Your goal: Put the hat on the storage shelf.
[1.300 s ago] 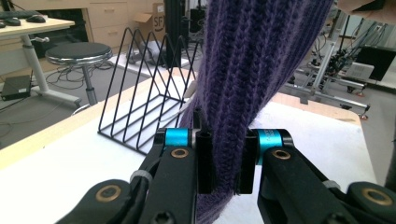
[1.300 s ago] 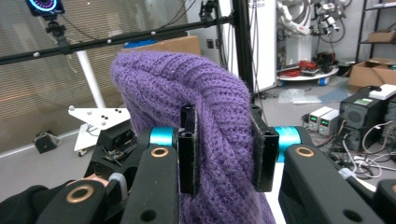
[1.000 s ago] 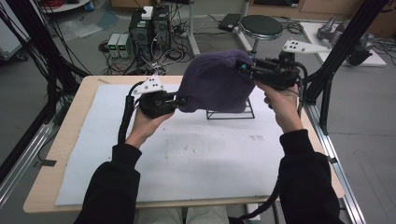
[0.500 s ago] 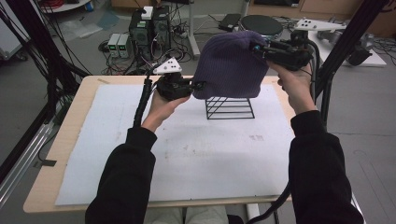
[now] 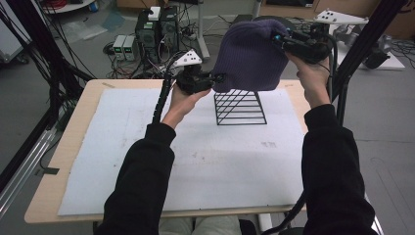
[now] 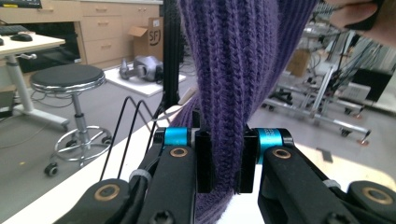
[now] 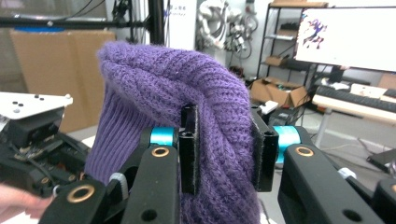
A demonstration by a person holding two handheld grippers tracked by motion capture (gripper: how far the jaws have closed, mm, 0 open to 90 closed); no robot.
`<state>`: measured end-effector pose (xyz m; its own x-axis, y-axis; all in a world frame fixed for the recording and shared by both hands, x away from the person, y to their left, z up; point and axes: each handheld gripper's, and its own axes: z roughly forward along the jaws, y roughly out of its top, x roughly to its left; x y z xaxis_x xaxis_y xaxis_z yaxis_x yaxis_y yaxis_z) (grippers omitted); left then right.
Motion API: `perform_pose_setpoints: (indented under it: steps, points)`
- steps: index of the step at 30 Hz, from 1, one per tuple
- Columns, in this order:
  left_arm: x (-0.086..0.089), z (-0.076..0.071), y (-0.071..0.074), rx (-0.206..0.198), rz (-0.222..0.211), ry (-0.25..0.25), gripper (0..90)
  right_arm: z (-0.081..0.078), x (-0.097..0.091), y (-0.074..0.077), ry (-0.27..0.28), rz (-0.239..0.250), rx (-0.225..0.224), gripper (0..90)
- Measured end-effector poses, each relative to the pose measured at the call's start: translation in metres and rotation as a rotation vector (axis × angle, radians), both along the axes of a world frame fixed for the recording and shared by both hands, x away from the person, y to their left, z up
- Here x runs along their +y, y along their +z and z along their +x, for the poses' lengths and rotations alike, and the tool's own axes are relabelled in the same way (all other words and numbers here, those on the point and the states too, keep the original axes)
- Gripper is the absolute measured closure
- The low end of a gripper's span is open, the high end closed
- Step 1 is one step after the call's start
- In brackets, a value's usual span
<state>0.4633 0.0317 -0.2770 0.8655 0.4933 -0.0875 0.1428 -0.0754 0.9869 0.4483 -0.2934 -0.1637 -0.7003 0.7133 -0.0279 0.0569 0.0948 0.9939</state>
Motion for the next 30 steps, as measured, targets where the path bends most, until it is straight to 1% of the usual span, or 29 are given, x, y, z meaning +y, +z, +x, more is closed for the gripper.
perform_pose_setpoints:
  steps: [2,4,6,7,8,9,10,12,14,15,16,17,18,19,20,21,22,24,27,29,30]
  points:
    - [-0.003,0.003,-0.001,-0.003,-0.009,0.009,82.0,0.001,-0.002,0.000,-0.016,0.003,-0.013,70.3]
    - [-0.006,0.006,-0.003,-0.005,-0.008,0.025,81.8,0.003,-0.004,-0.001,-0.027,0.004,-0.011,70.3]
    - [-0.008,0.009,-0.005,0.001,-0.018,0.031,81.7,0.004,-0.005,-0.002,-0.033,-0.001,-0.012,70.3]
    - [-0.009,0.010,-0.006,0.002,-0.026,0.033,81.7,0.005,-0.006,-0.002,-0.033,0.000,-0.019,70.3]
    - [-0.011,0.011,-0.006,0.007,-0.038,0.026,81.7,0.004,-0.007,-0.002,-0.036,0.005,-0.016,70.3]
    - [-0.013,0.011,-0.005,0.009,-0.051,0.017,81.7,0.004,-0.008,-0.001,-0.035,0.018,-0.022,70.3]
    - [-0.014,0.011,-0.003,0.005,-0.052,0.010,81.7,0.003,-0.009,0.000,-0.034,0.026,-0.032,70.3]
    - [-0.016,0.010,-0.001,-0.003,-0.063,0.015,81.7,0.002,-0.012,0.002,-0.029,0.043,-0.047,70.3]
    - [-0.018,0.012,-0.001,-0.001,-0.048,0.022,81.6,0.002,-0.015,0.002,-0.033,0.043,-0.049,70.3]
    - [-0.019,0.013,-0.003,0.004,-0.037,0.026,81.6,0.002,-0.015,0.001,-0.038,0.043,-0.026,70.2]
    - [-0.019,0.014,-0.005,0.016,-0.023,0.025,81.5,0.002,-0.016,0.000,-0.037,0.036,-0.014,70.2]
    - [-0.020,0.016,-0.008,0.024,-0.009,0.028,81.4,0.003,-0.016,-0.001,-0.037,0.023,-0.003,70.2]
    - [-0.021,0.017,-0.011,0.026,0.009,0.038,81.3,0.004,-0.015,-0.003,-0.040,0.007,0.005,70.2]
    - [-0.022,0.018,-0.013,0.026,0.017,0.046,81.1,0.004,-0.013,-0.005,-0.048,-0.012,0.007,70.1]
    - [-0.023,0.018,-0.015,0.030,0.018,0.052,81.1,0.005,-0.012,-0.007,-0.050,-0.030,0.012,70.0]
    - [-0.024,0.018,-0.017,0.036,0.016,0.047,81.1,0.006,-0.010,-0.008,-0.055,-0.040,0.015,70.0]
    - [-0.026,0.018,-0.018,0.040,0.016,0.037,81.1,0.006,-0.010,-0.010,-0.054,-0.039,0.022,70.0]
    - [-0.028,0.017,-0.020,0.038,0.031,0.028,81.1,0.006,-0.012,-0.013,-0.055,-0.037,0.032,70.0]
    - [-0.031,0.015,-0.024,0.047,0.035,0.018,81.1,0.006,-0.016,-0.015,-0.064,-0.033,0.054,70.0]
    - [-0.034,0.015,-0.027,0.059,0.046,0.009,81.0,0.006,-0.017,-0.017,-0.068,-0.041,0.066,70.0]
    - [-0.035,0.015,-0.029,0.057,0.058,0.012,81.0,0.005,-0.017,-0.019,-0.072,-0.048,0.074,69.9]
